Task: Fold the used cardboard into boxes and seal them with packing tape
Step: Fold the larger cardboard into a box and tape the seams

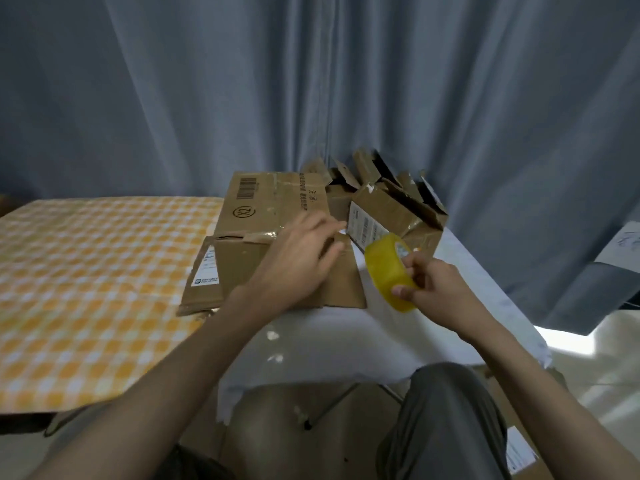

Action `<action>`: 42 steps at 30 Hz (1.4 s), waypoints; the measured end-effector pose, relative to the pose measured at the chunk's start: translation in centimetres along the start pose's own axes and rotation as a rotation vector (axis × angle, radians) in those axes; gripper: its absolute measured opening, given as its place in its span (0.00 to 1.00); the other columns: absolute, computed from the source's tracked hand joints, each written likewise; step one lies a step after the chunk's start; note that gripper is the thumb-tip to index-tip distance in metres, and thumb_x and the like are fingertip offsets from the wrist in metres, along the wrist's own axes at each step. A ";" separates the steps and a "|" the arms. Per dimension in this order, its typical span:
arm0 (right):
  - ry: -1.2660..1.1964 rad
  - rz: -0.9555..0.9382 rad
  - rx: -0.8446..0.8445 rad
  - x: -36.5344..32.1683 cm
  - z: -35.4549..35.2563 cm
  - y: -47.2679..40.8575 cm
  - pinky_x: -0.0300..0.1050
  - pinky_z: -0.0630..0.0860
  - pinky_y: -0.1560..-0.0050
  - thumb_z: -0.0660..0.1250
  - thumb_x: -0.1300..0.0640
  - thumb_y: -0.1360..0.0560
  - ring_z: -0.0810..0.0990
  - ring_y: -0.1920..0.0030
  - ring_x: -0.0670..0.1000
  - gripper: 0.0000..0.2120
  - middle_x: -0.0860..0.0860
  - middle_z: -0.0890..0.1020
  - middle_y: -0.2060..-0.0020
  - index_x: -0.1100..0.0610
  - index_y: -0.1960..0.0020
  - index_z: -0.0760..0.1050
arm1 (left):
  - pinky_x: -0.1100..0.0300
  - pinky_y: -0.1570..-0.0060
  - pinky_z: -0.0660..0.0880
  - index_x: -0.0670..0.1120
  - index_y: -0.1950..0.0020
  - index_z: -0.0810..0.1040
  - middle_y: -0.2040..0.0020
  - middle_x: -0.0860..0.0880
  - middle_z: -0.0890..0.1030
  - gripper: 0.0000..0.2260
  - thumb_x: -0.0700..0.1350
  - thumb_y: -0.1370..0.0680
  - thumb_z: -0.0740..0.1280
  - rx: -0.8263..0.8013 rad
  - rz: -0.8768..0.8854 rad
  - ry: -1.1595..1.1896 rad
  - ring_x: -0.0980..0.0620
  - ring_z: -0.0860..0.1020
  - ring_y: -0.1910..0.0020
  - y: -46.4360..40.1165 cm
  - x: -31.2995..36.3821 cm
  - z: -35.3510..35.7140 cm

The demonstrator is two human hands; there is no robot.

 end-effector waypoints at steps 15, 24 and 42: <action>-0.094 -0.131 -0.004 -0.5 -0.2 2.6 0.38 0.74 0.55 0.74 0.57 0.25 0.76 0.50 0.48 0.17 0.46 0.76 0.51 0.44 0.45 0.69 | 0.75 0.56 0.69 0.47 0.46 0.85 0.51 0.54 0.79 0.06 0.44 0.21 0.70 0.055 -0.141 0.472 0.62 0.76 0.55 -2.0 3.5 0.9; -0.235 -0.158 -0.090 -0.8 -0.4 2.7 0.52 0.77 0.49 0.72 0.56 0.24 0.79 0.50 0.54 0.10 0.55 0.81 0.52 0.50 0.44 0.76 | 0.73 0.64 0.69 0.45 0.56 0.82 0.63 0.55 0.79 0.02 0.42 0.23 0.72 0.062 -0.255 0.513 0.62 0.74 0.65 -2.0 3.6 1.2; -0.755 0.082 -0.315 0.6 0.4 2.7 0.36 0.80 0.61 0.74 0.24 0.47 0.85 0.52 0.46 0.29 0.43 0.86 0.50 0.37 0.51 0.83 | 0.61 0.61 0.76 0.45 0.56 0.77 0.65 0.50 0.80 0.05 0.41 0.24 0.73 -0.097 -0.439 0.742 0.56 0.78 0.65 -1.8 -0.5 -2.6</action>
Point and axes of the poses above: each hand's wrist, its own y-axis away from the middle knuckle, its own z-axis out of the palm, x = y × z, the point moved 1 cm from there along -y, towards the middle knuckle
